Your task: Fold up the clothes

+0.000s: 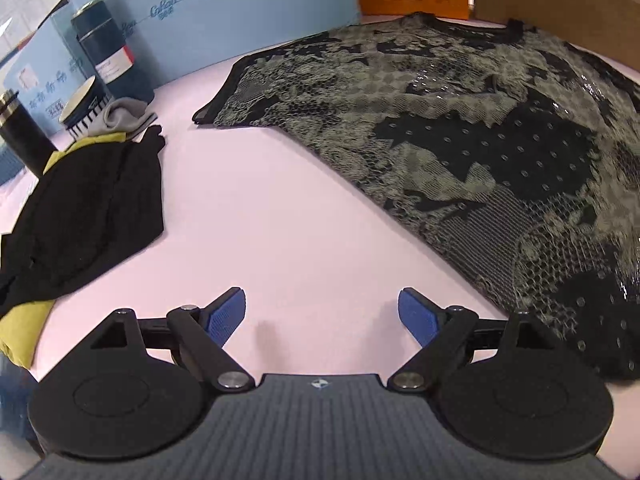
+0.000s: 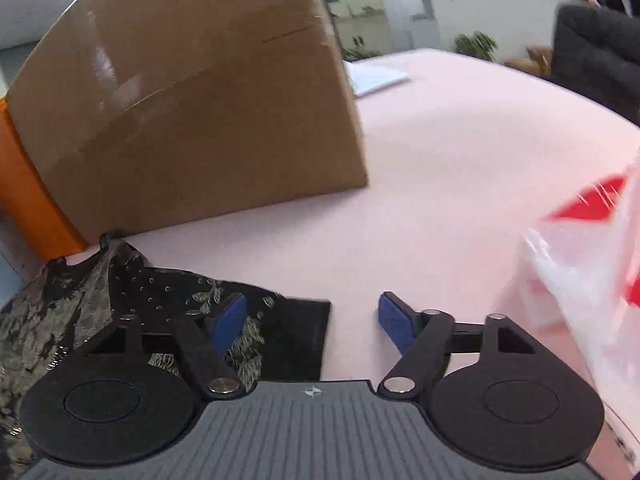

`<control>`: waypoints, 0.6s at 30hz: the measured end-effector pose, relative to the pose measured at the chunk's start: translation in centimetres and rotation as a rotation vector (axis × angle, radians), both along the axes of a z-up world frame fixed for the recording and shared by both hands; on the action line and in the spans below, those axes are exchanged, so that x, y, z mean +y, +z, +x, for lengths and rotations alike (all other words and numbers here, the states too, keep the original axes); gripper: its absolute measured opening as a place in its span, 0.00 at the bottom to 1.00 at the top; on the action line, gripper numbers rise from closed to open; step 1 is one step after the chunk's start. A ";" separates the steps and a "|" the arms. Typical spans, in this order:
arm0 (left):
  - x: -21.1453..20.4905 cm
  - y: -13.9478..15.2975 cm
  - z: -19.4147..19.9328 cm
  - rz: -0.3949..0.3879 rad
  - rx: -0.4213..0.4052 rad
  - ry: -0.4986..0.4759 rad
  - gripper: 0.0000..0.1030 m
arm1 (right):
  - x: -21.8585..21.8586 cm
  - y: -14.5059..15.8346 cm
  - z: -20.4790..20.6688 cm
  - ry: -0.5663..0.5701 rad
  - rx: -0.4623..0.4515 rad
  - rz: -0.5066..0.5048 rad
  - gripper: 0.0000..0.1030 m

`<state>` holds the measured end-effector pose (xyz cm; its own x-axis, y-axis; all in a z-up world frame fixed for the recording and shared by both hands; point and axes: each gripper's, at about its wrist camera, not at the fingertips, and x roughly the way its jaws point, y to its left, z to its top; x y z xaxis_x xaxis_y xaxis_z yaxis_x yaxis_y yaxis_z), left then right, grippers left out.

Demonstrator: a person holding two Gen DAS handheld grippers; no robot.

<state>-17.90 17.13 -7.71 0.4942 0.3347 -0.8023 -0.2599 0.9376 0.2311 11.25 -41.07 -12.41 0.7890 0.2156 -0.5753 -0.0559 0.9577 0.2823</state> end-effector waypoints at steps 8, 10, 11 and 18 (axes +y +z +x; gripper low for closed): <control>-0.9 -0.2 0.0 0.031 0.018 -0.031 0.80 | 3.9 0.5 1.4 0.034 -0.024 -0.350 0.05; -1.1 -0.1 0.3 0.032 0.011 -0.044 0.81 | 3.0 0.2 1.7 -0.055 0.011 -0.348 0.11; -1.1 -0.1 0.4 0.032 0.007 -0.054 0.81 | 2.9 0.4 1.3 -0.064 0.004 -0.332 0.28; -0.6 -0.9 0.9 -0.011 -0.026 -0.107 0.81 | 4.6 4.0 -7.6 0.161 -0.110 -0.098 0.75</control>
<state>-17.03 16.57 -8.56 0.5472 0.2699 -0.7923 -0.1637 0.9628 0.2150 3.66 -36.44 -8.38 0.8081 0.2908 -0.5122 -0.2352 0.9566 0.1721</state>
